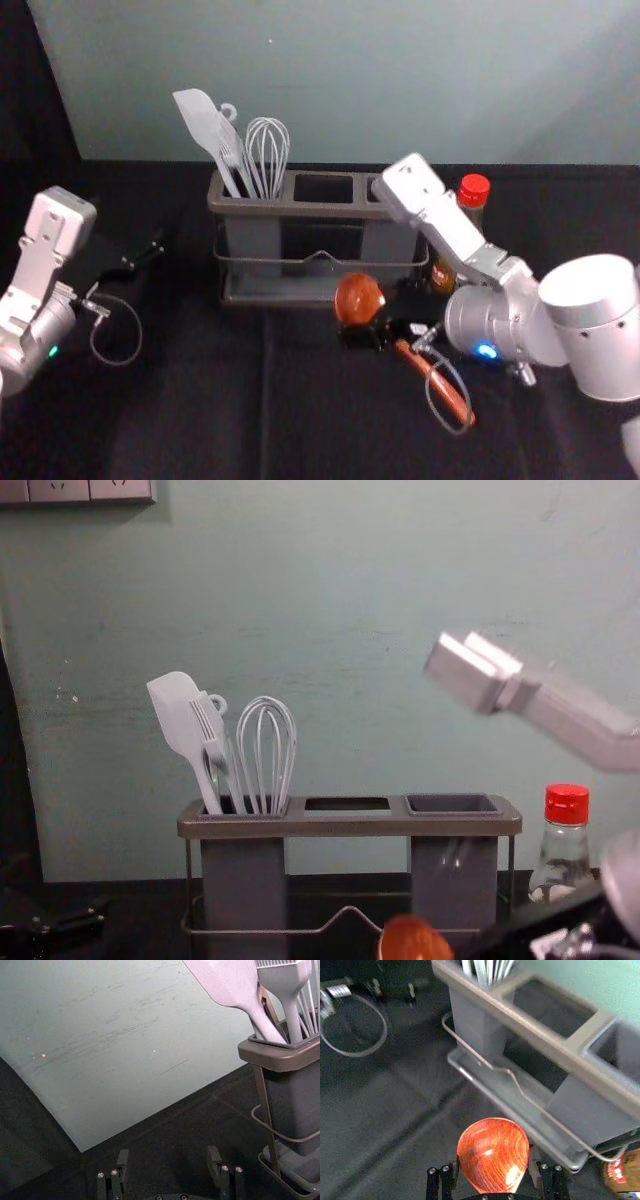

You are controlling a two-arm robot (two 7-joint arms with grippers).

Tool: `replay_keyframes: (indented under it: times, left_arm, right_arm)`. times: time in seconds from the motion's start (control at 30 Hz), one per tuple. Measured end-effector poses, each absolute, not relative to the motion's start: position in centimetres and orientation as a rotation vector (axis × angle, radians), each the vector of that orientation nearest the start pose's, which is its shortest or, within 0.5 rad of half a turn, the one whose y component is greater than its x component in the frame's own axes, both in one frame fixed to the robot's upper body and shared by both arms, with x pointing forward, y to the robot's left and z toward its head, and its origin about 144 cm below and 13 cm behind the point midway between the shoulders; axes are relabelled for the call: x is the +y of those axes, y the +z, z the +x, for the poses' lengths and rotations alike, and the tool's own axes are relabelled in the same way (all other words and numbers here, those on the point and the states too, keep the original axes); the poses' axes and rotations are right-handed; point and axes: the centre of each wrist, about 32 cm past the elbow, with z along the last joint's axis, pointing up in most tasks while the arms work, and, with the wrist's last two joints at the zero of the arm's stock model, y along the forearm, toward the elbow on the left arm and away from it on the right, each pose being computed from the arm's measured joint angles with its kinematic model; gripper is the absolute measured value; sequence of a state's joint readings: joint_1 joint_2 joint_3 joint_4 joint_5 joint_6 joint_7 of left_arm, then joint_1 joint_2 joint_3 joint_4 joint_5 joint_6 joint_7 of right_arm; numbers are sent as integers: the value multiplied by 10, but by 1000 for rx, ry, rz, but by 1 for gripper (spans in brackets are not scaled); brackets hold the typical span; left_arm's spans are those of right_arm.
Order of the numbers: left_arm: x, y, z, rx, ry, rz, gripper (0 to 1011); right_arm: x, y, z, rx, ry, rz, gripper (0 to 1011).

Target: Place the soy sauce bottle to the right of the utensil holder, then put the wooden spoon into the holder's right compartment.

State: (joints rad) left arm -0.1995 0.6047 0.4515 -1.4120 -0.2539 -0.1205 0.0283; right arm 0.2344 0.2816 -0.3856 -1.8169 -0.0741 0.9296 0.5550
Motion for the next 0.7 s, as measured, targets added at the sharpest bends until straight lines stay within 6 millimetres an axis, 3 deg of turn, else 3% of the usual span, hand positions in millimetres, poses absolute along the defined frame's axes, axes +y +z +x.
replay_keyframes:
  times: [0.43, 0.7]
  left_arm:
    - [310, 1140, 489, -285, 1248, 305, 1000]
    - [310, 1140, 489, -285, 1248, 305, 1000]
  right_arm:
    - [-199, 1292, 444, 67, -877, -436, 834]
    - [-212, 1294, 426, -31, -935, -258, 834]
